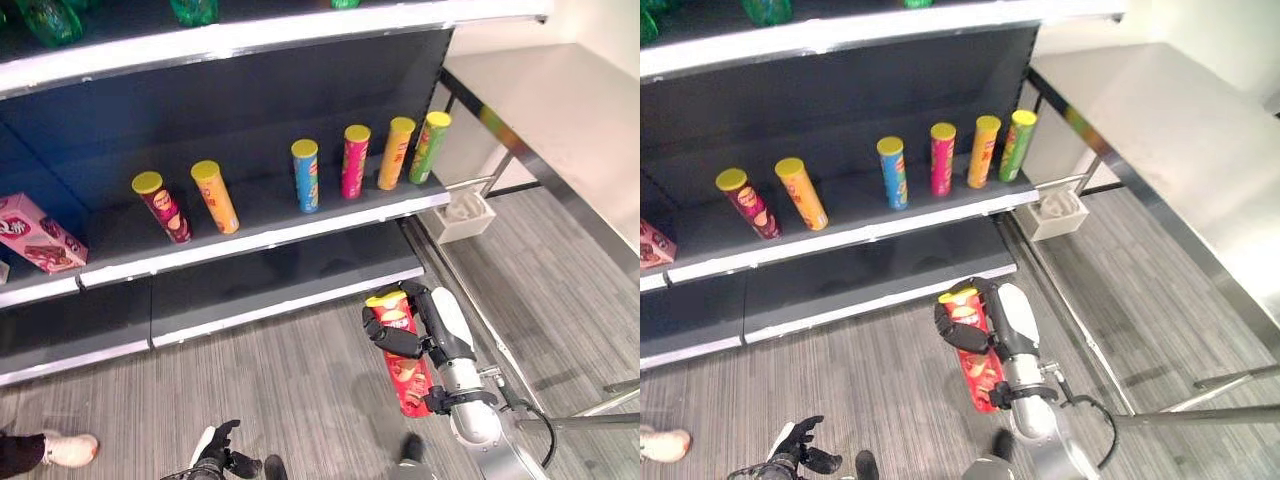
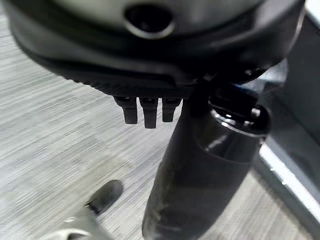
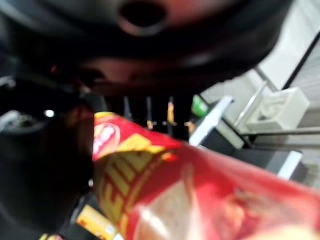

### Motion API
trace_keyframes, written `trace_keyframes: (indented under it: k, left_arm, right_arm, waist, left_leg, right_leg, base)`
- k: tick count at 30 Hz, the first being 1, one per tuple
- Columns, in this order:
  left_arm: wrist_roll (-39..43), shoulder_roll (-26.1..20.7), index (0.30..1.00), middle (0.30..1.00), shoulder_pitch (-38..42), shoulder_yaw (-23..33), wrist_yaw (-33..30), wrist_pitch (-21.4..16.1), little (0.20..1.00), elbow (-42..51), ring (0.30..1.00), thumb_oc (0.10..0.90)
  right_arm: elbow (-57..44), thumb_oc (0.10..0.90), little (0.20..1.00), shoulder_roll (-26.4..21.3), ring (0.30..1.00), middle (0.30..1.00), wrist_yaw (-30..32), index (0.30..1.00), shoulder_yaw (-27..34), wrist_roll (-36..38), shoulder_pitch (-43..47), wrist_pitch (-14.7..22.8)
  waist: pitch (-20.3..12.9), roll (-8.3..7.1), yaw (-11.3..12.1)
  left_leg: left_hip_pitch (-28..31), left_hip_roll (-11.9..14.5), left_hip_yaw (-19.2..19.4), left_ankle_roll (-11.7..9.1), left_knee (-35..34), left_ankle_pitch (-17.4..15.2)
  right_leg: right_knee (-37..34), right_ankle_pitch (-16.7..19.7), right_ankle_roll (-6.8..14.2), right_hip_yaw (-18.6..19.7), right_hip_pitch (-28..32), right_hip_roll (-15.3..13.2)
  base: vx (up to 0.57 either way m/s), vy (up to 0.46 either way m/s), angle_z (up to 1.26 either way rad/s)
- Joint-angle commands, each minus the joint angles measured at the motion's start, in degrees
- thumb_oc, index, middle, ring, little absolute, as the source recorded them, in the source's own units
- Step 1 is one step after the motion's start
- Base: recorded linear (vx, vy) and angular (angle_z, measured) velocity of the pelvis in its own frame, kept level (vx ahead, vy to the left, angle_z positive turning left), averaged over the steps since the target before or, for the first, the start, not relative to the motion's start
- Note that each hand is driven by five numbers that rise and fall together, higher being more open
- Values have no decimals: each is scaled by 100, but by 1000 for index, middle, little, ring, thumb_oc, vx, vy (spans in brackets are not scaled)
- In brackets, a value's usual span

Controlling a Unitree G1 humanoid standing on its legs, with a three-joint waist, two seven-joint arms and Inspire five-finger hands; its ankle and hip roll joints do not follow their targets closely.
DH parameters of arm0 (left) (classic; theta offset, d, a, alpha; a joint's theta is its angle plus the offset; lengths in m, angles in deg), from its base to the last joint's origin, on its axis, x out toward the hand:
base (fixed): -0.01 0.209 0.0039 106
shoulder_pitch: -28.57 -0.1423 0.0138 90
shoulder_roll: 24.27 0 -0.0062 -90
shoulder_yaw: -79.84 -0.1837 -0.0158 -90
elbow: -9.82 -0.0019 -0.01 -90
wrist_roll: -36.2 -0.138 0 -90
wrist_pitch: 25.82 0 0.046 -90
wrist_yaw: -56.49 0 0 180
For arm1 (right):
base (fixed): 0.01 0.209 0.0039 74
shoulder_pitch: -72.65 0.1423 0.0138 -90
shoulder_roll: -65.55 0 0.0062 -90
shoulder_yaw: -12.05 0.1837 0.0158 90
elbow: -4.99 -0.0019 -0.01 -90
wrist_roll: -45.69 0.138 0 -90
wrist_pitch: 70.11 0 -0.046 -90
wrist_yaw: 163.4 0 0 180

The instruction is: Put the goods on the table back onto the shelves and tidy them up.

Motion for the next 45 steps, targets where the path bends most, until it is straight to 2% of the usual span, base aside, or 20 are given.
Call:
trace_keyframes:
  k: [1,3,5,6,7,9,10,11,12,13,16,17,19,21,23,25,32,38,40,45]
  left_arm:
    - [-344,-102,900,900,256,-50,-15,-150,900,118,900,800]
    - [-257,-52,900,900,215,23,-2,-128,900,126,900,800]
    - [-57,60,900,900,61,135,40,-154,900,208,900,800]
    - [-55,61,900,900,57,131,40,-153,900,211,900,800]
    - [-97,85,900,900,-5,12,111,-169,900,373,900,800]
    - [-76,27,900,900,2,15,43,-183,900,523,900,800]
    - [65,42,900,900,-1,67,7,-169,900,500,900,800]
    - [244,90,900,900,-23,169,-51,-148,900,436,900,800]
    - [320,120,900,900,-49,249,-76,-106,900,333,900,800]
    - [351,207,900,900,-98,294,-180,-50,900,157,900,800]
    - [263,314,900,900,-134,64,-284,-80,900,166,900,800]
    - [222,341,900,900,-141,-58,-349,-95,900,179,900,800]
    - [219,349,900,900,-209,-201,-386,-132,900,255,900,800]
    - [378,408,900,900,-236,-201,-423,-83,900,192,900,800]
    - [414,391,900,900,-228,-222,-421,-85,900,192,900,800]
    - [352,322,900,900,-115,-374,-400,-137,900,131,900,800]
    - [-37,195,900,900,167,-777,-323,-114,900,136,900,800]
    - [-54,139,900,900,269,-749,-317,-66,900,64,900,800]
    - [-135,126,900,900,285,-730,-307,-65,900,45,900,800]
    - [-275,77,900,900,236,-556,-203,-8,900,-4,900,800]
  right_arm:
    - [-1254,400,300,-288,300,300,277,300,426,34,545,571]
    - [-1278,400,300,-338,300,300,74,300,432,268,369,600]
    - [-1346,400,300,-454,300,300,-84,300,497,505,170,673]
    - [-1351,400,300,-458,300,300,-87,300,501,508,163,672]
    - [-1326,400,300,-482,300,300,-180,300,564,642,116,649]
    - [-1250,400,300,-471,300,300,-131,300,540,690,108,641]
    - [-1247,400,300,-458,300,300,-82,300,560,679,109,631]
    - [-1247,400,300,-430,300,300,-24,300,564,660,127,607]
    - [-1252,400,300,-413,300,300,12,300,575,632,136,596]
    - [-1317,400,300,-382,300,300,182,300,601,505,172,593]
    - [-1172,400,300,-190,300,300,573,300,527,596,384,617]
    - [-1148,400,300,-79,300,300,874,300,537,654,487,687]
    - [-1054,400,300,93,300,300,1330,300,476,681,646,739]
    - [-899,400,300,247,300,300,1498,300,321,662,854,740]
    - [-725,400,300,304,300,300,1563,300,252,666,987,641]
    - [-454,400,300,492,300,300,1701,300,35,537,1649,514]
    - [-473,400,300,811,300,300,1692,300,-281,270,2354,403]
    - [-628,400,300,950,300,300,1583,300,-403,368,2271,425]
    - [-604,400,300,915,300,300,1386,300,-467,397,2158,394]
    - [-407,400,300,856,300,300,648,300,-497,1202,1627,259]
  waist:
    - [211,110,-257]
    - [208,58,-302]
    - [197,56,-258]
    - [196,66,-265]
    - [258,29,-217]
    - [313,10,-135]
    - [321,-4,-115]
    - [292,-27,-85]
    - [214,5,-58]
    - [119,21,-30]
    - [88,261,57]
    - [82,328,71]
    - [9,538,101]
    - [-133,656,165]
    - [-200,667,207]
    - [-318,621,325]
    - [-448,462,469]
    - [-536,316,442]
    - [-569,267,429]
    - [-687,130,388]
  left_leg:
    - [104,-150,204,241,308,-893]
    - [74,-146,158,223,734,-1117]
    - [-32,-61,186,120,1375,-1244]
    - [-58,-42,174,115,1428,-1271]
    - [-517,273,138,-93,2653,-942]
    - [-987,482,-57,-215,3485,-601]
    - [-1140,589,-61,-207,3518,-570]
    - [-1221,706,-33,-176,3356,-579]
    - [-1154,803,-102,-213,3023,-771]
    - [-1126,892,-73,-165,2077,-437]
    - [-1226,1071,-428,-362,628,365]
    - [-1324,1125,-491,-400,404,455]
    - [-1318,1224,-311,-448,342,557]
    - [-1246,1118,-264,-458,513,542]
    - [-1238,1038,-271,-448,590,495]
    - [-1162,733,-177,-350,677,305]
    - [-1036,240,98,-47,556,35]
    - [-914,-30,138,121,481,-123]
    - [-809,-111,147,146,436,-191]
    - [-590,-240,202,183,292,-256]
  right_leg:
    - [540,-659,-93,-56,-126,524]
    - [509,-701,-251,274,-74,730]
    - [391,-751,-385,242,134,750]
    - [382,-748,-390,230,141,760]
    - [224,-750,-567,208,370,775]
    - [54,-877,-706,154,623,831]
    - [33,-936,-712,103,711,784]
    - [-5,-974,-685,85,792,714]
    - [-20,-1113,-618,113,881,693]
    - [-12,-1098,-549,33,869,544]
    - [17,-1286,-446,82,1032,439]
    - [15,-1356,-399,91,1127,368]
    - [61,-1463,-326,93,1312,294]
    - [16,-1378,-266,169,1536,138]
    - [-37,-1350,-241,167,1628,43]
    - [-105,-1275,-108,188,1662,-278]
    - [26,-861,121,142,1412,-710]
    - [196,-438,251,102,1350,-870]
    - [230,-351,297,76,1363,-925]
    - [250,-110,397,41,1423,-1006]
  base:
    - [67,-68,-9]
    - [163,-95,-2]
    - [171,-110,74]
    - [147,-179,42]
    - [137,-190,-7]
    - [162,-171,17]
    - [161,-38,24]
    - [279,47,11]
    - [321,170,-23]
    - [322,235,-39]
    - [257,293,-24]
    - [266,309,-6]
    - [304,315,1]
    - [367,302,-8]
    - [261,200,-24]
    - [274,290,-8]
    - [105,187,4]
    - [40,95,26]
    - [59,55,17]
    - [45,1,-15]
